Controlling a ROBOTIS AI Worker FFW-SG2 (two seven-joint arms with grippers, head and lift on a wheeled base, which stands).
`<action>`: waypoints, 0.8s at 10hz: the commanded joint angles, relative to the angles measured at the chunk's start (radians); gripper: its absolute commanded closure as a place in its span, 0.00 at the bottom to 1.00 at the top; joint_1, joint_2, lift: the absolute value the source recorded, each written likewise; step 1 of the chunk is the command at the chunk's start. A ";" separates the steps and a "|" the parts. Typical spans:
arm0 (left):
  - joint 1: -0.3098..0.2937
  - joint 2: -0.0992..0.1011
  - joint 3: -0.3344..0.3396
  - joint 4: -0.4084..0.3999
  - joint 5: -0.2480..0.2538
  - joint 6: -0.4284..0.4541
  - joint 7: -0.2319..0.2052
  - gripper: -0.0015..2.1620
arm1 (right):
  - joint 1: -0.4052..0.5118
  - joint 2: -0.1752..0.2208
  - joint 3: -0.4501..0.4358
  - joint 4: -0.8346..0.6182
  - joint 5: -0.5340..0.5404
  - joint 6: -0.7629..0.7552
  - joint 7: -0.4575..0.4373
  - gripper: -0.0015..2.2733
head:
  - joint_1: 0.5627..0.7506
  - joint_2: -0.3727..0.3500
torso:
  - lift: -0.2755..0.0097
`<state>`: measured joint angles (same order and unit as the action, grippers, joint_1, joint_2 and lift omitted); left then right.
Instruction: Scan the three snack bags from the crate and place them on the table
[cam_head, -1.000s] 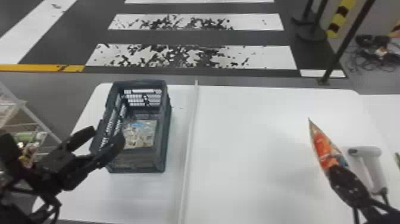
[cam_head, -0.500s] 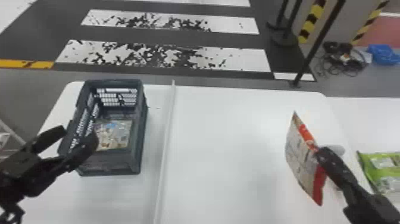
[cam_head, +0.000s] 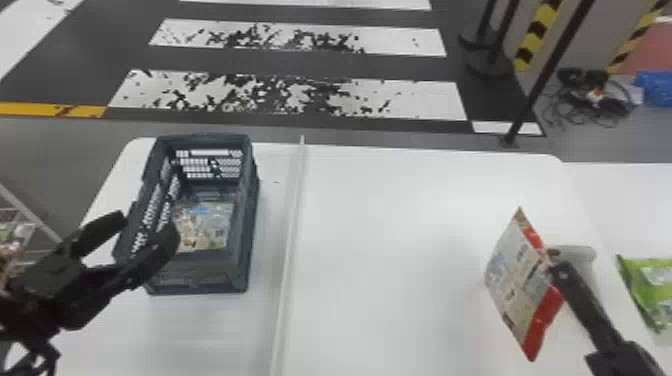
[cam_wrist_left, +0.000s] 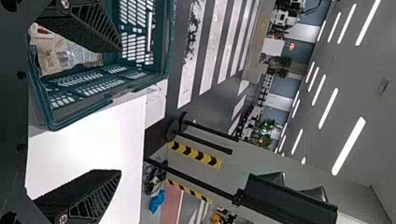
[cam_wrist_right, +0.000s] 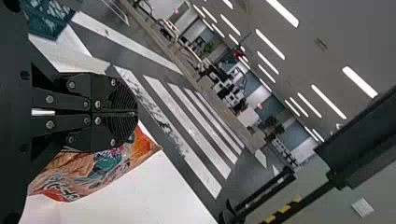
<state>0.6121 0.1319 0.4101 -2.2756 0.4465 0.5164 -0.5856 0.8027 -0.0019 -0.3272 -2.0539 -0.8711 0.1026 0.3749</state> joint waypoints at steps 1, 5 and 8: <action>0.006 0.002 -0.001 0.001 0.000 -0.011 -0.005 0.03 | -0.011 0.003 0.014 0.078 0.011 -0.140 -0.039 0.98 | 0.70 0.43 | 0.84; 0.014 0.005 0.006 -0.004 0.006 -0.011 -0.016 0.03 | -0.016 0.003 0.034 0.159 0.034 -0.201 -0.154 0.98 | 0.70 0.26 | 0.84; 0.017 0.002 0.004 -0.002 0.008 -0.011 -0.020 0.03 | 0.000 0.003 0.117 0.222 0.116 -0.309 -0.192 0.98 | 0.70 0.30 | 0.84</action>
<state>0.6279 0.1340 0.4142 -2.2794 0.4529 0.5055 -0.6059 0.8015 -0.0015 -0.2262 -1.8521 -0.7724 -0.1647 0.1822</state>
